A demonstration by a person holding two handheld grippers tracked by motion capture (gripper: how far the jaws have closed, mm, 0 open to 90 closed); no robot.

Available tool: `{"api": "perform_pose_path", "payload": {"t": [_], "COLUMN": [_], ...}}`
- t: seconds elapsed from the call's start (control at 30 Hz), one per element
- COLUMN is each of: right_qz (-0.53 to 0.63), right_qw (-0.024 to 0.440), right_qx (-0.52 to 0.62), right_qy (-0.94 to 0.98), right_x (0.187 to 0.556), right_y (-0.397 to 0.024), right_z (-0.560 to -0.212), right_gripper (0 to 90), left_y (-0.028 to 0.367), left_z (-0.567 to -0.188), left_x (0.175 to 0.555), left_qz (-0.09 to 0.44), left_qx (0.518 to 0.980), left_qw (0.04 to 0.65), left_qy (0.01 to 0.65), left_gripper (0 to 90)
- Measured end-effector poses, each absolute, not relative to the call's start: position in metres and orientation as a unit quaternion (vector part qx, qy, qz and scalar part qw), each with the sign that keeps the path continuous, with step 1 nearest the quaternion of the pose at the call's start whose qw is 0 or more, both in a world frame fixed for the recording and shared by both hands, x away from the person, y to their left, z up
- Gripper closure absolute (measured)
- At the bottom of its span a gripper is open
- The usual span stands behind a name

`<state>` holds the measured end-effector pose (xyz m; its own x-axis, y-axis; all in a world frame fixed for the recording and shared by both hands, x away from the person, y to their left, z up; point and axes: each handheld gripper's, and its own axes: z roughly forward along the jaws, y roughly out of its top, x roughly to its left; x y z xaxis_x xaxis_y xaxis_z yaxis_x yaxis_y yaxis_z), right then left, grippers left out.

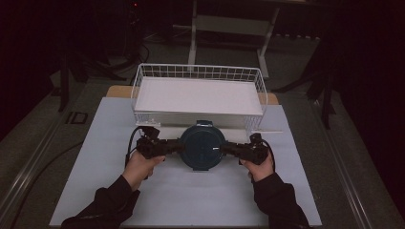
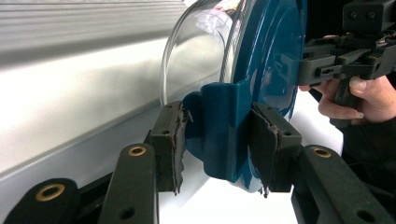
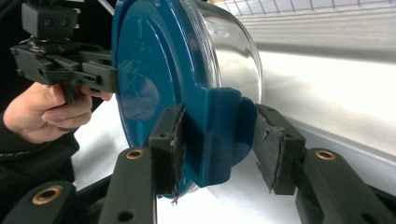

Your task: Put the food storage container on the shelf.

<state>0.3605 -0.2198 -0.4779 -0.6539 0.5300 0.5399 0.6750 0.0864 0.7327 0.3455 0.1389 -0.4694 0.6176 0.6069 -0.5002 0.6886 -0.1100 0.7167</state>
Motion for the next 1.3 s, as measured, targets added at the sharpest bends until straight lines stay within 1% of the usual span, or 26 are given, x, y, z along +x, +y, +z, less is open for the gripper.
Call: {"api": "perform_pose_path", "payload": {"t": [0.1, 0.13, 0.33, 0.63, 1.03, 1.13, 1.23, 1.3], "right_qz": [-0.535, -0.531, -0.525, -0.526, -0.533, -0.528, -0.528, -0.528], "right_qw": [0.063, 0.060, 0.055, 0.039, 0.038, 0.021, 0.021, 0.016], "right_qx": [-0.412, -0.415, -0.424, -0.425, -0.434, -0.432, -0.434, -0.437], "right_qy": [-0.735, -0.736, -0.736, -0.736, -0.726, -0.731, -0.730, -0.728], "right_x": [0.366, 0.371, 0.382, 0.395, 0.397, 0.396, 0.396, 0.397], "right_y": [-0.218, -0.216, -0.217, -0.214, -0.213, -0.212, -0.211, -0.211], "right_z": [-0.482, -0.487, -0.499, -0.502, -0.506, -0.505, -0.505, -0.506], "right_gripper": [54.7, 54.6, 54.4, 54.2, 53.2, 52.0, 51.5, 49.2], "left_y": [0.139, 0.139, 0.137, 0.139, 0.142, 0.142, 0.143, 0.144], "left_z": [-0.472, -0.480, -0.492, -0.502, -0.509, -0.511, -0.514, -0.515], "left_x": [0.348, 0.355, 0.366, 0.380, 0.386, 0.386, 0.387, 0.389], "left_qz": [-0.037, -0.035, -0.034, -0.029, -0.046, -0.049, -0.051, -0.060], "left_qx": [0.742, 0.740, 0.737, 0.728, 0.713, 0.709, 0.705, 0.699], "left_qw": [0.507, 0.507, 0.507, 0.519, 0.532, 0.536, 0.541, 0.543], "left_qy": [0.436, 0.441, 0.445, 0.446, 0.455, 0.456, 0.455, 0.461], "left_gripper": [57.0, 57.0, 56.8, 56.6, 56.1, 55.5, 54.9, 54.4]}}
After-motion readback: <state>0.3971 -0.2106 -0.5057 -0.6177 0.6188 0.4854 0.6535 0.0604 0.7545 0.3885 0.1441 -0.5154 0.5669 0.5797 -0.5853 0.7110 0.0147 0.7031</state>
